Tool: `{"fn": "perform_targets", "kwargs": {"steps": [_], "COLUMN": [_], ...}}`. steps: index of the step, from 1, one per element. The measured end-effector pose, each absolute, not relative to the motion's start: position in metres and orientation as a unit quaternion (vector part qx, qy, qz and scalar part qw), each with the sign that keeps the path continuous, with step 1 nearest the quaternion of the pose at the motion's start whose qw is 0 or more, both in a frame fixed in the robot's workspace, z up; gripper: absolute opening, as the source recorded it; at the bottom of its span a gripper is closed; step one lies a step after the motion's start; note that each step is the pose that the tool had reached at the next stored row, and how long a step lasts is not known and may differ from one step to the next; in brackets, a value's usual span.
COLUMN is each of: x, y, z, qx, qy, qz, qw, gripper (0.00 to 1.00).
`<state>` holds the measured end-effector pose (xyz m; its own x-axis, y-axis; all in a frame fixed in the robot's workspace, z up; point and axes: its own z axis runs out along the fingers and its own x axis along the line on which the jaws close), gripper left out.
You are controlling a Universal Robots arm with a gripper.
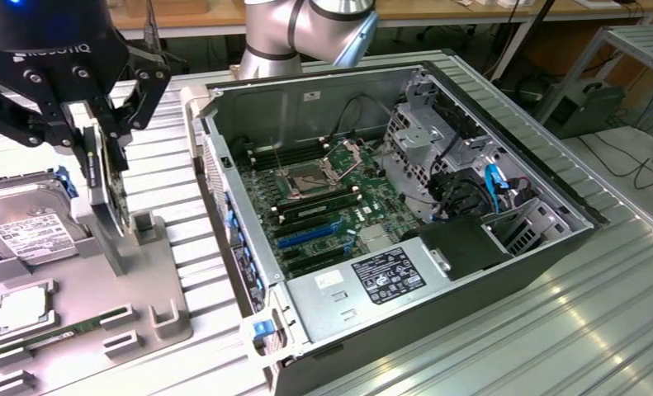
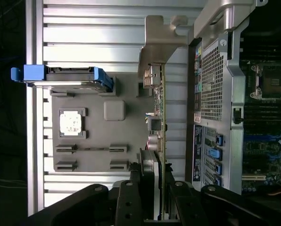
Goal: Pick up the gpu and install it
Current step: 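Pick up the gpu and move the gpu toward the slot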
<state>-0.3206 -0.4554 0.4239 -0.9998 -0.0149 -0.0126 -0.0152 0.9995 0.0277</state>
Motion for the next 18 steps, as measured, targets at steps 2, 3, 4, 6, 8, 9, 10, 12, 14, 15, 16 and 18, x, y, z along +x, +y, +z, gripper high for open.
{"fn": "perform_targets", "kwargs": {"steps": [2,3,4,6,8,9,10,12,14,15,16,18], "x": [-0.321,-0.321,-0.32,-0.317,-0.312,-0.309,-0.306,-0.299,-0.293,-0.29,-0.287,-0.282], "y": [-0.455,-0.455,-0.455,-0.455,-0.455,-0.455,-0.455,-0.455,-0.455,-0.455,-0.455,-0.455], "z": [0.424,0.424,0.424,0.424,0.424,0.424,0.424,0.424,0.424,0.424,0.424,0.424], "qx": [-0.008,-0.008,-0.008,-0.008,-0.008,-0.008,-0.008,-0.008,-0.007,-0.008,-0.008,-0.008], "qy": [1.0,1.0,1.0,1.0,1.0,1.0,1.0,1.0,1.0,1.0,1.0,1.0], "qz": [0.014,0.014,0.014,0.014,0.014,0.014,0.014,0.014,0.014,0.014,0.014,0.014], "qw": [0.006,0.006,0.006,0.006,0.006,0.006,0.006,0.006,0.006,0.006,0.006,0.006], "gripper": [0.28,0.28,0.28,0.28,0.28,0.28,0.28,0.28,0.28,0.28,0.28,0.28]}}
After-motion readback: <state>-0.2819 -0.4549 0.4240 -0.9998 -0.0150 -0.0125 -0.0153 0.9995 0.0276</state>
